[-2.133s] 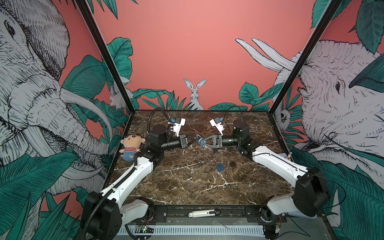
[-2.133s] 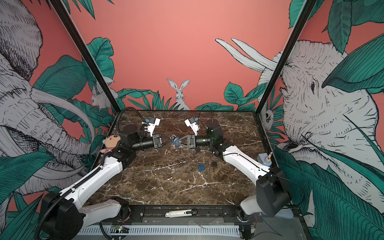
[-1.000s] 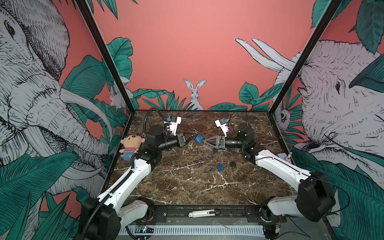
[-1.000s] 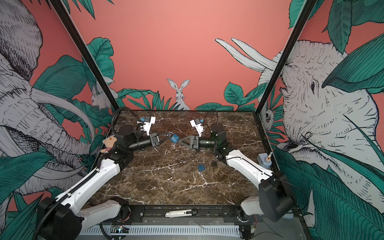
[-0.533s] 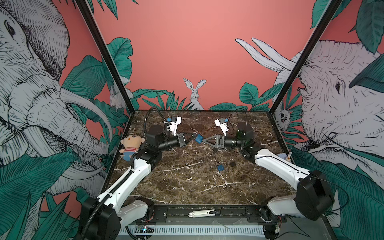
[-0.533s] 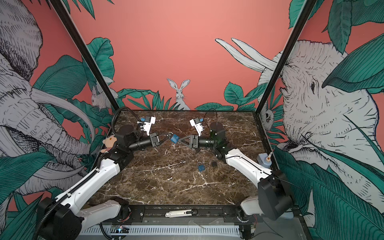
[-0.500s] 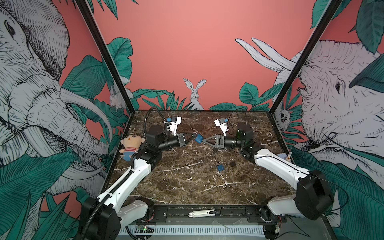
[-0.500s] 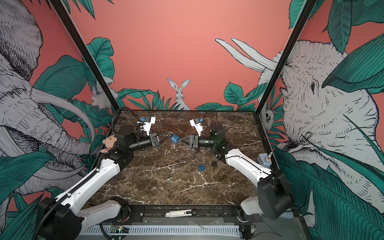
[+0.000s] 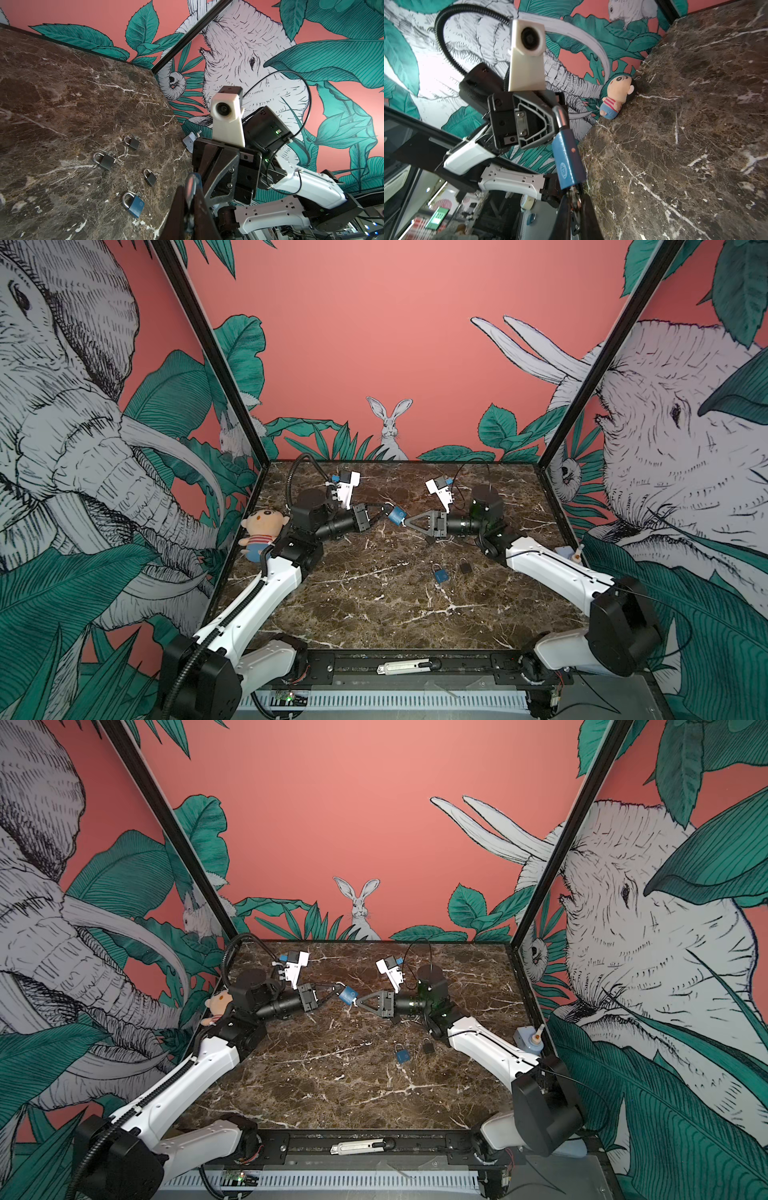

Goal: Lock with the key

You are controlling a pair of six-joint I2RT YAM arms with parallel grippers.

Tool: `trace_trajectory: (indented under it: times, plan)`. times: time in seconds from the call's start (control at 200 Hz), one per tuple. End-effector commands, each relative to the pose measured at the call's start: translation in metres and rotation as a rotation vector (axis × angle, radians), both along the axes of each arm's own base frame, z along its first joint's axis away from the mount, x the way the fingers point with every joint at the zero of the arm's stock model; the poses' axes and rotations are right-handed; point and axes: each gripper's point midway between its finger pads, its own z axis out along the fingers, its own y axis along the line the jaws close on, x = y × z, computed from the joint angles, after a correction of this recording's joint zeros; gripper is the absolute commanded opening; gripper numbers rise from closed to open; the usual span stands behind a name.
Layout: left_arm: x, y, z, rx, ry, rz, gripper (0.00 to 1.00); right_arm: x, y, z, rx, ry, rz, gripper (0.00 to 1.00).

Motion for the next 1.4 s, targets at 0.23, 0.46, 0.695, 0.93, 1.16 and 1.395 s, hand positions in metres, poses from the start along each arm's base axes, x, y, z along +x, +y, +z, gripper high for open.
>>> trace_trajectory:
  times: [0.23, 0.46, 0.695, 0.93, 1.16, 1.395]
  plan:
    - [-0.004, 0.012, 0.047, -0.075, -0.126, 0.047, 0.00, -0.005, 0.002, 0.001, 0.066, 0.010, 0.020, 0.00]
    - [-0.003, 0.018, 0.063, -0.120, -0.154, 0.069, 0.00, -0.008, -0.004, -0.005, 0.066, 0.018, 0.005, 0.00]
    - [0.000, 0.024, 0.074, -0.151, -0.167, 0.080, 0.00, -0.011, -0.010, -0.007, 0.065, 0.018, -0.001, 0.00]
    - [0.001, 0.030, 0.082, -0.182, -0.171, 0.083, 0.00, -0.013, -0.013, -0.010, 0.069, 0.026, 0.000, 0.00]
    - [0.003, 0.039, 0.086, -0.189, -0.172, 0.093, 0.00, -0.016, -0.017, -0.011, 0.071, 0.033, -0.001, 0.00]
    - [0.003, 0.045, 0.083, -0.168, -0.167, 0.098, 0.00, -0.017, -0.019, -0.011, 0.068, 0.035, -0.004, 0.00]
